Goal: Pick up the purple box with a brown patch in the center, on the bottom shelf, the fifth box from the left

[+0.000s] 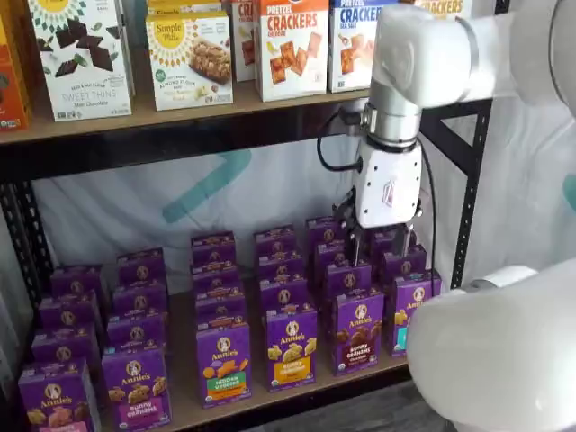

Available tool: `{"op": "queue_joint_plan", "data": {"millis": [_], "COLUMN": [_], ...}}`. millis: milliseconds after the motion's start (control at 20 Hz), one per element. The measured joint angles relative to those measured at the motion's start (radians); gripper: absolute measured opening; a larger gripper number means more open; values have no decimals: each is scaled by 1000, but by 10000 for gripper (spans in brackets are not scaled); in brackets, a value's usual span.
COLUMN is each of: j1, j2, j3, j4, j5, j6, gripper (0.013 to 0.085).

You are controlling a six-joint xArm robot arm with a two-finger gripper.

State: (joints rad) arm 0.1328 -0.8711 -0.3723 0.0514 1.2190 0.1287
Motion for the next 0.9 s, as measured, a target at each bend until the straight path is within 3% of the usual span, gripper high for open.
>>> {"op": "queue_joint_plan", "data": {"millis": [350, 700, 900], "j1": [11, 7, -10], "j2": [115, 357, 530], "j3": [69, 88, 85], "j4": [-27, -40, -31], "j5": [-200, -442, -640], "j6": [15, 15, -12], "gripper": [850, 850, 850]}}
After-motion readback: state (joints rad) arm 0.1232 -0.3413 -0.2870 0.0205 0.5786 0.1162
